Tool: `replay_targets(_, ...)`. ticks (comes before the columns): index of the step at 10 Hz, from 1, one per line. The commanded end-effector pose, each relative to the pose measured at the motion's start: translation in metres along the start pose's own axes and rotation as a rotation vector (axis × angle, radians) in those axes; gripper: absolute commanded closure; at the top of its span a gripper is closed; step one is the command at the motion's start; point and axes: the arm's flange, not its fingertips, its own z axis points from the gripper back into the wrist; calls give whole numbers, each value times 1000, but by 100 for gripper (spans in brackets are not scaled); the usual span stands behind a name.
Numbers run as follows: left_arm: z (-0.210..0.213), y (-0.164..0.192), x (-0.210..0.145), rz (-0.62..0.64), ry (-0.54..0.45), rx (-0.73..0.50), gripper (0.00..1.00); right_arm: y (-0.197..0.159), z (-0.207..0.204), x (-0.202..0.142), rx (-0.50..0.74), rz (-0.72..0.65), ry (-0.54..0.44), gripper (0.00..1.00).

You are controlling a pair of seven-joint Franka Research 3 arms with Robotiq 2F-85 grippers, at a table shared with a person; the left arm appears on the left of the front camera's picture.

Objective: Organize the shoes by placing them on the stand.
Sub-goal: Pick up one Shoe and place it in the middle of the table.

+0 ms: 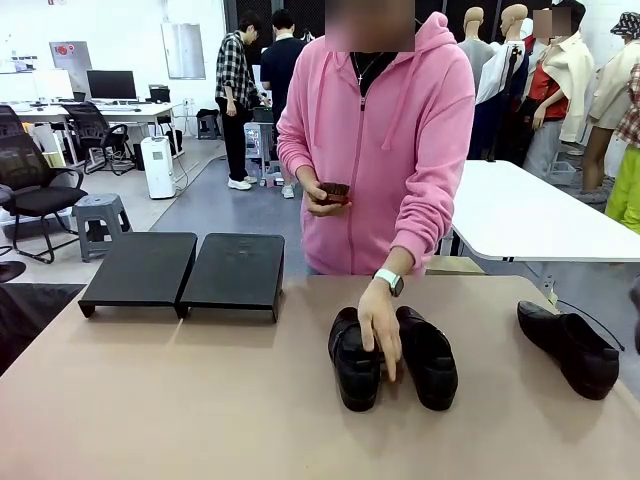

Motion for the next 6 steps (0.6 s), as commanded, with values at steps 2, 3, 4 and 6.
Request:
replay_targets(2,2,1,-1,-13,-4,-19,0,69,5,-15,72,173,-40,100)
replay_targets(3,2,1,-1,-13,-4,-19,0,113,12,-35,116,302,-50,100)
replay_targets(4,2,1,-1,-13,-4,-19,0,158,13,-62,144,453,-58,100)
replay_targets(6,2,1,-1,-13,-4,-19,0,256,-8,-129,199,702,-29,100)
